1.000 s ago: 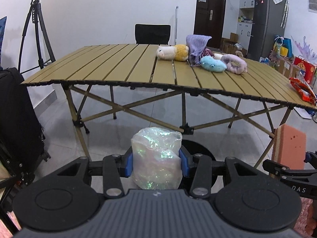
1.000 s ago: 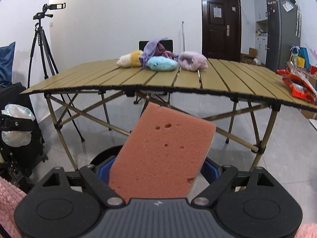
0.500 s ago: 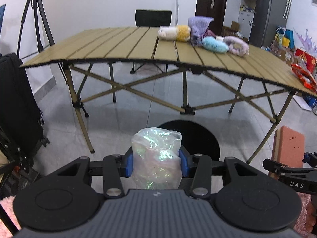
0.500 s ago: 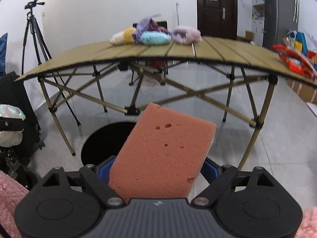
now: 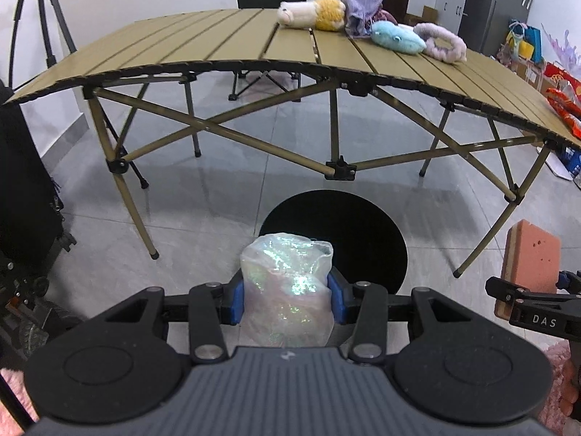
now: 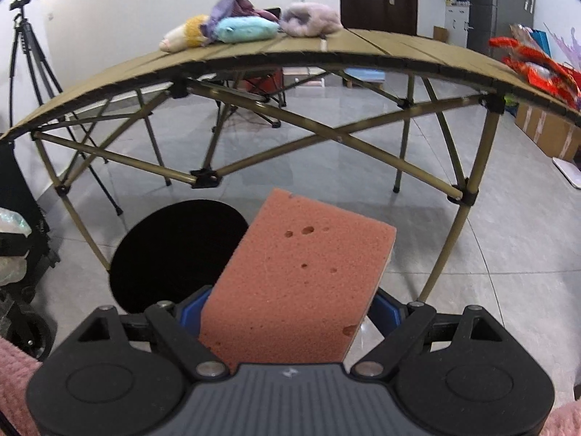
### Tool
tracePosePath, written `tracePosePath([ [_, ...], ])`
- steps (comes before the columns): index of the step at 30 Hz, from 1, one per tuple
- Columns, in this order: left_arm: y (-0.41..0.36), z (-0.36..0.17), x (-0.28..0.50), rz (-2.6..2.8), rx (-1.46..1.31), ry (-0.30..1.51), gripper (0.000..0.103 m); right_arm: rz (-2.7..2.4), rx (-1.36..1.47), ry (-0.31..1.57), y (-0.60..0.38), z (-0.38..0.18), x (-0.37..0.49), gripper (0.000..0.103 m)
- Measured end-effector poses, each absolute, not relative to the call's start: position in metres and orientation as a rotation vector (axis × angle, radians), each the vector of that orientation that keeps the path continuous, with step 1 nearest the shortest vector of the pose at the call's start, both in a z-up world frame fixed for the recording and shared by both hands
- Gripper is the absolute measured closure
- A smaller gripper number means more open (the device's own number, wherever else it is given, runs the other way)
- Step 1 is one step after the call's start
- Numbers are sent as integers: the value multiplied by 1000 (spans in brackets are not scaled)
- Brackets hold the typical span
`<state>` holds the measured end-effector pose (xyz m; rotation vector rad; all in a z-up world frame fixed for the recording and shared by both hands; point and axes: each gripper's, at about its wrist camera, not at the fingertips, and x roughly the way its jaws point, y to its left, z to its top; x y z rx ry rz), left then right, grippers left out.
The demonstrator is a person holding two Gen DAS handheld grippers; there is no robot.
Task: Collect trash
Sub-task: 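Carry the plastic bag with the left tool over the black bin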
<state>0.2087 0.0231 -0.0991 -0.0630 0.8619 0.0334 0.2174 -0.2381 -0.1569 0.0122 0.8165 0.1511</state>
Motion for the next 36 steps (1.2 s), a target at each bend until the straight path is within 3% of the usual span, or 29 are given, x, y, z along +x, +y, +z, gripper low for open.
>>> tracePosePath([
  [36,-23,-164,349,15,-92,1128,59,-41,82,929,-295,-213,284,15],
])
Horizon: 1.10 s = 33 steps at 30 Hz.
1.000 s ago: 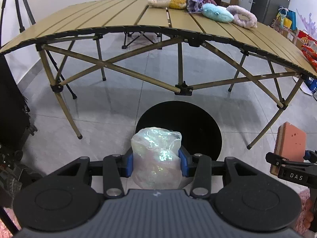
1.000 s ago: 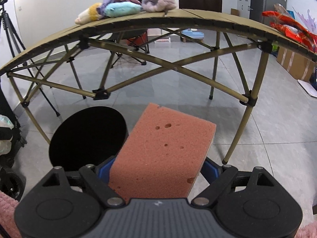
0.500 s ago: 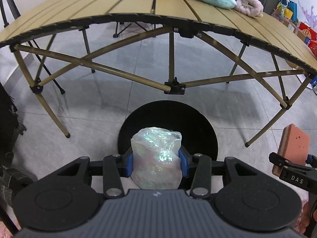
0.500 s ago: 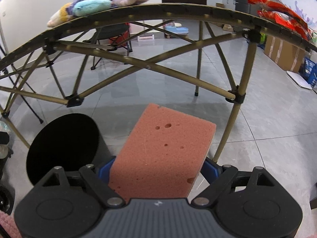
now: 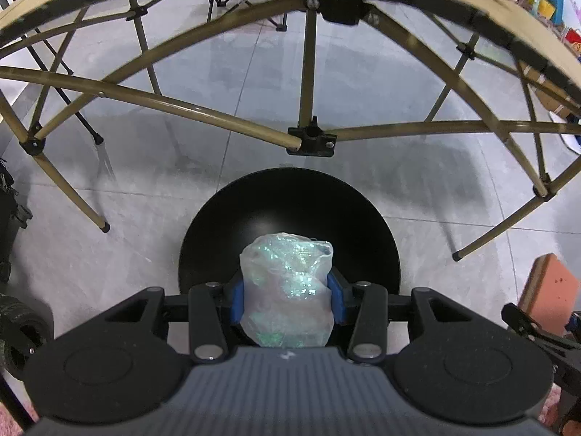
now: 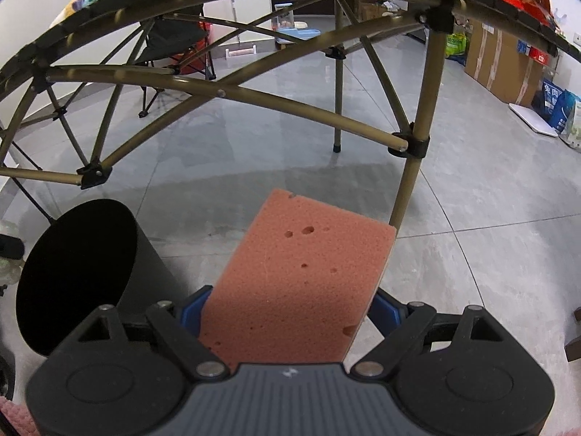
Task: Collect trash
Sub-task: 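Carry the plastic bag with the left tool over the black bin, then open the left gripper to drop the plastic bag into the bin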
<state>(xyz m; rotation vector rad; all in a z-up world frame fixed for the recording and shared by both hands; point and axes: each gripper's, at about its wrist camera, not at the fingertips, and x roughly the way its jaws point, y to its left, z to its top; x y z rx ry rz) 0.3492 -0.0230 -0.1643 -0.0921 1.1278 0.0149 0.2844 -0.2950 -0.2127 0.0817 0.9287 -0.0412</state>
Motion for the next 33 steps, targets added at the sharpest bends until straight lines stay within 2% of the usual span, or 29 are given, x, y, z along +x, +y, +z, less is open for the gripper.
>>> tracePosePath([
  [13,-37,-199,366,80,-58,1192,59,-87,100,972,-310,-228,285,15],
  [23,-40,-202,368,89,-43,1190,58,-108,87,982,-315,-230,284,15],
  [25,-40,-201,366,76,-46,1180,53,-111,83,983,-315,-230,284,15],
  [26,-40,-200,366,76,-48,1175,45,-112,83,984,-315,-231,284,15],
  [27,-40,-200,365,81,-45,1171,29,-112,84,985,-315,-231,285,15],
  [28,-40,-199,365,92,-39,1164,20,-112,85,986,-315,-231,284,15],
  [29,-39,-198,364,106,-40,1154,6,-112,85,988,-315,-231,285,15],
  [30,-38,-197,364,116,-44,1144,0,-112,85,990,-315,-231,285,15],
  [33,-35,-195,364,117,-64,1146,0,-111,78,991,-314,-232,285,15],
])
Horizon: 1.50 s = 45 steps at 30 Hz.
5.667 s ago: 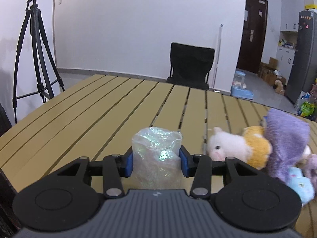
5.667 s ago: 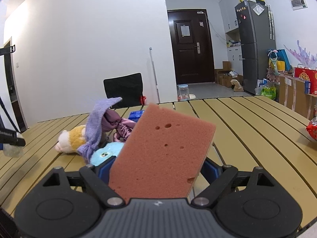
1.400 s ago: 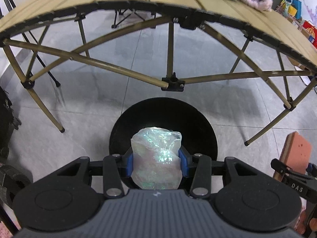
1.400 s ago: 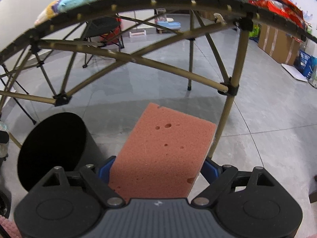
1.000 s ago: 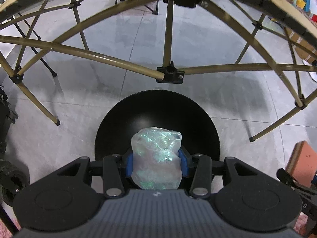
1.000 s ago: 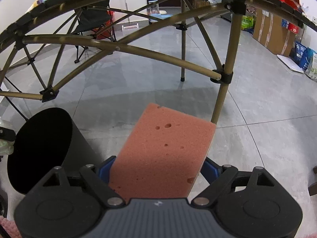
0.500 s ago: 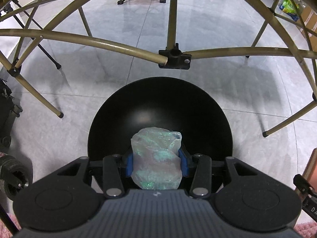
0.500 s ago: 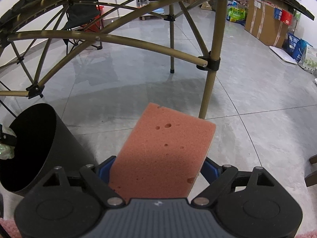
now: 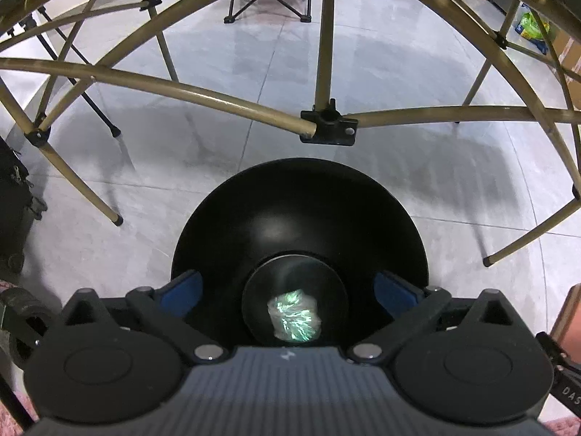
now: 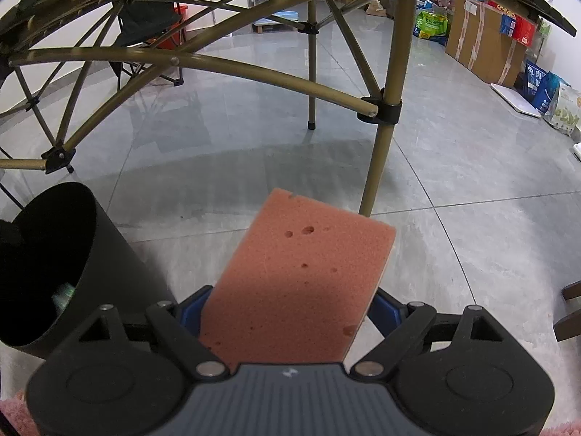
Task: Collect trash
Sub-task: 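Open the left gripper to drop the plastic bag into the bin, then move the right tool holding the pink sponge over the black bin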
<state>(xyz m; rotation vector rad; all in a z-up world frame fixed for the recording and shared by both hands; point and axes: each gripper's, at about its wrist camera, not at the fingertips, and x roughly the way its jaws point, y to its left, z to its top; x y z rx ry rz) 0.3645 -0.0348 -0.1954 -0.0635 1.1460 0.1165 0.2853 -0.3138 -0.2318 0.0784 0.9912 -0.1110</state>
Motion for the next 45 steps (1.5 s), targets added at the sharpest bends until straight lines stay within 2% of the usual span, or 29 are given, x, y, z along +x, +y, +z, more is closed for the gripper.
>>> tracePosePath([
  [16,-27,-190,356,117,-78,1139,0,-87,54,999,-304,-230,285,15],
  [45,35,-132,292,134,-74,919,0,58,-18,969,-220,-181,278,15],
])
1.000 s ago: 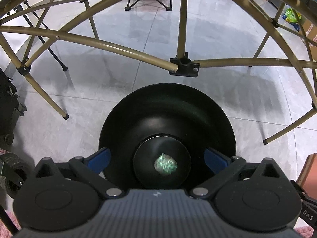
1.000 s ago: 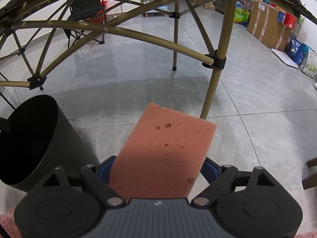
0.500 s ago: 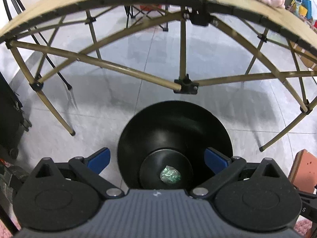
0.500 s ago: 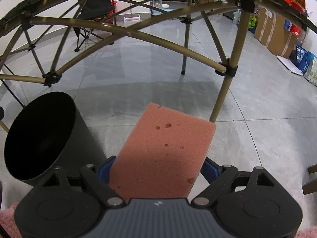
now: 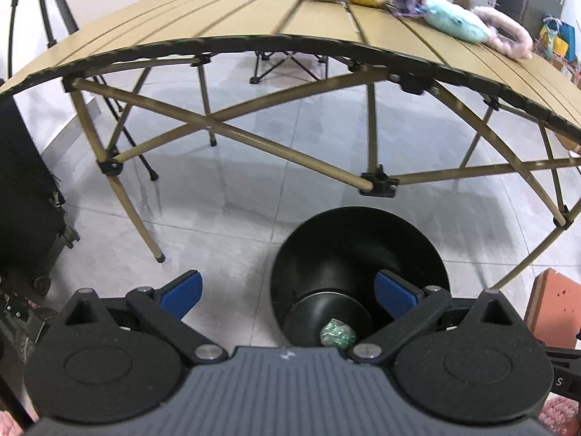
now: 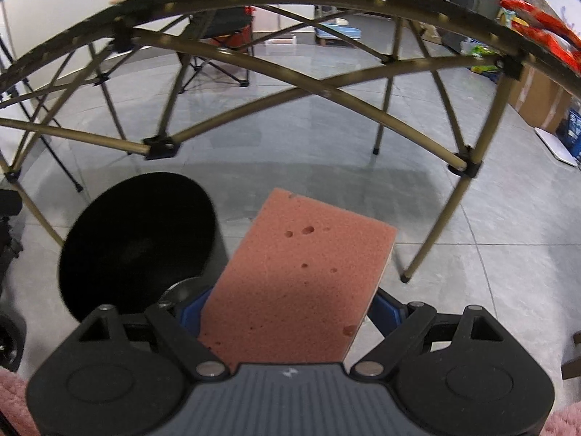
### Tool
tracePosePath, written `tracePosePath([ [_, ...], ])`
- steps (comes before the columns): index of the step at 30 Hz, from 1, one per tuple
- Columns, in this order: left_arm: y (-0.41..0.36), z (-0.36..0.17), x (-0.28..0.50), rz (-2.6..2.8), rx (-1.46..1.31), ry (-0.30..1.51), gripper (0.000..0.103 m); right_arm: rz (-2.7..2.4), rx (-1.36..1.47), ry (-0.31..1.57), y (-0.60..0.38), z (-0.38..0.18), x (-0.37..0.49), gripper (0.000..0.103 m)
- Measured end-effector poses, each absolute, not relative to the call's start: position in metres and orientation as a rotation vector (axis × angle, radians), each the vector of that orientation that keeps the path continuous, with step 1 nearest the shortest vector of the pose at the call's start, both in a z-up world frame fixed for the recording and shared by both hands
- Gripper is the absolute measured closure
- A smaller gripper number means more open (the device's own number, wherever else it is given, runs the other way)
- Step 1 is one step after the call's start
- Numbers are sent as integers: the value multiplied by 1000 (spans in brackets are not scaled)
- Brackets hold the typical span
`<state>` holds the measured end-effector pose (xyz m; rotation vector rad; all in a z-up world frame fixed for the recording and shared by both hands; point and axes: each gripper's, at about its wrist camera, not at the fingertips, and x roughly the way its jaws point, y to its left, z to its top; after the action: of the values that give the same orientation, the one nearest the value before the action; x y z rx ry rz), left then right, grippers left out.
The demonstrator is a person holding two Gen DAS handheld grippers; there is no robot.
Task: Collect trash
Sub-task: 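Move the right tool holding the pink sponge over the black bin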
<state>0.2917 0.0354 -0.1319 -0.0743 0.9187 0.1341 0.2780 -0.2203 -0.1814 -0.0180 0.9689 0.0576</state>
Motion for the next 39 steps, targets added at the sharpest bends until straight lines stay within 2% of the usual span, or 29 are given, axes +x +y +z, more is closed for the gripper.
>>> tracePosePath([
  [15,85,-125,279,204,-137,890,0,184,-51,971,-149,-158,295,15],
  [39,126,-146,288,314,-191,970,0,287,-45,1110,-87,-181,353,15],
])
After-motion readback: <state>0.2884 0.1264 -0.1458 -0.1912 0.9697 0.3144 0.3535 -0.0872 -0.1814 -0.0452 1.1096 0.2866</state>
